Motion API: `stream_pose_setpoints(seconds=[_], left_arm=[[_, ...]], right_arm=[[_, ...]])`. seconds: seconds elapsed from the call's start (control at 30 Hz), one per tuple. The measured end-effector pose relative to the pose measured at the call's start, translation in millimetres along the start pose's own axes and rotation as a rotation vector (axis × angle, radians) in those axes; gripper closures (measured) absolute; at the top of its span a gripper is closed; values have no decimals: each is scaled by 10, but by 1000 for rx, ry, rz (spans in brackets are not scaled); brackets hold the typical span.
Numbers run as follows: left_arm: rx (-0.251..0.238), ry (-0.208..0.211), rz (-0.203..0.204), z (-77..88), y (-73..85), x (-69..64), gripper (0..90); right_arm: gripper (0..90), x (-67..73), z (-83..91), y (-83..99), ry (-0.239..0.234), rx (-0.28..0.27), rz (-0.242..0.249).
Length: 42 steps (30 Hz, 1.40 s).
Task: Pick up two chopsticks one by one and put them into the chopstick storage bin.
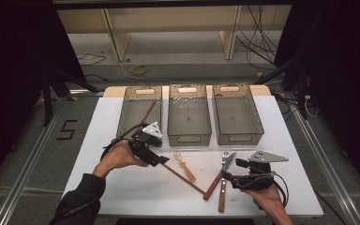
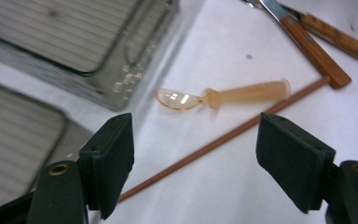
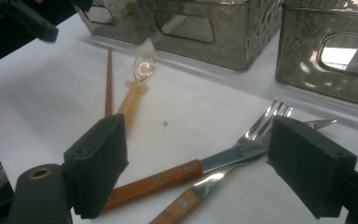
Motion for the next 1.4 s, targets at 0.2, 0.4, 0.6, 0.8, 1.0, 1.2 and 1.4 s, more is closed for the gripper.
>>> stream_pose_setpoints(seconds=[0.2, 0.4, 0.6, 0.8, 1.0, 1.2, 1.4], left_arm=[[43, 42, -56, -179, -14, -81, 277], [83, 56, -88, -319, 10, -111, 280], [109, 64, -105, -439, 26, -140, 271], [132, 60, -124, -522, 27, -163, 243], [152, 61, -145, -559, 18, -156, 255], [166, 66, -163, -625, 30, -153, 280], [191, 62, -186, -678, 40, -156, 308]], right_arm=[[210, -1, -2, 0, 0, 1, 3], [210, -5, 4, -2, 3, 0, -1], [210, -6, 4, -4, 2, -2, 2], [209, -5, 6, -4, 2, -3, 3], [210, -2, 4, -3, 0, -2, 2], [210, -7, 9, -4, -1, -2, 3], [211, -4, 5, -2, 0, 1, 0]])
Point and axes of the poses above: each handheld gripper's, and its own axes: z roughly backward along the jaws, y roughly out of its underside, x roughly to its left, the point moved 3 cm from there along -z, roughly forward along the jaws, and after that the axes turned 5 degrees about x, right-handed, at the moved point
